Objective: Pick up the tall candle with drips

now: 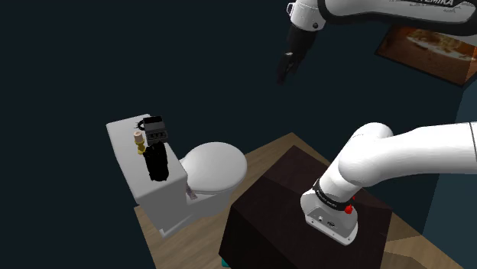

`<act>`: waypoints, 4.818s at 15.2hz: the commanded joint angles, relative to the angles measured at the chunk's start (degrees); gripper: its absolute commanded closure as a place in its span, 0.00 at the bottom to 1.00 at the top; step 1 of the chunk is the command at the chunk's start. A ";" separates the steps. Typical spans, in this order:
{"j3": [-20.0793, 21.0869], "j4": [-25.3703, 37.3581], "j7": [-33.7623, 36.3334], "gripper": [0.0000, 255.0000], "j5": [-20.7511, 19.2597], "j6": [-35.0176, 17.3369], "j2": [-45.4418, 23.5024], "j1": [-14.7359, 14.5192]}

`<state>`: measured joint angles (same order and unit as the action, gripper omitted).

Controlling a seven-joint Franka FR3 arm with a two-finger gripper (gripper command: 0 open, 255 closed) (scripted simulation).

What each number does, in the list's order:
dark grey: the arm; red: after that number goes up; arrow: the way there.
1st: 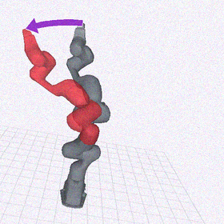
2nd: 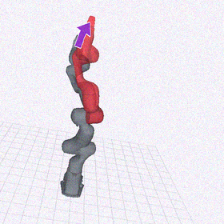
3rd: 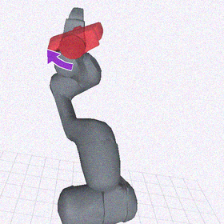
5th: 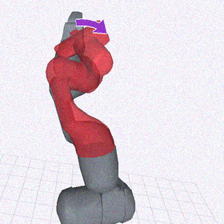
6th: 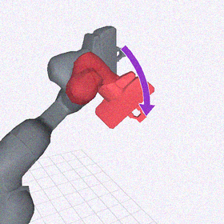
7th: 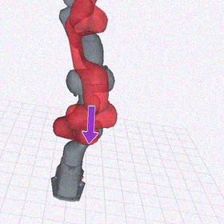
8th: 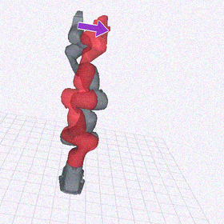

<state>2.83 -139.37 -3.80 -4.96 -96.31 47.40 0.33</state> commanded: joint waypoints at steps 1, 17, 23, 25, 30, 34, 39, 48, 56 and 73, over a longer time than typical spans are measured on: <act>0.00 0.00 0.00 0.00 0.00 0.00 0.00 0.00; 5.34 -0.50 3.95 0.00 8.99 -27.20 -25.02 -6.15; 7.50 3.94 4.57 0.00 11.26 -35.42 -36.63 -8.15; 8.21 5.94 4.76 0.00 11.79 -37.75 -40.57 -8.77; 9.88 12.03 5.30 0.00 12.50 -42.59 -50.47 -10.33; 10.97 17.99 5.85 0.00 12.47 -45.40 -58.37 -11.76; 11.87 25.88 6.50 0.00 11.97 -47.40 -67.25 -13.68; 11.52 24.98 6.15 0.00 11.51 -52.13 -71.14 -14.09; 11.52 24.95 6.08 1.00 11.53 -52.12 -71.12 -14.03; 12.07 27.46 6.87 1.00 12.34 -42.57 -63.91 -13.38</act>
<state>14.87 -112.34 2.85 7.42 -139.56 -16.84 -12.98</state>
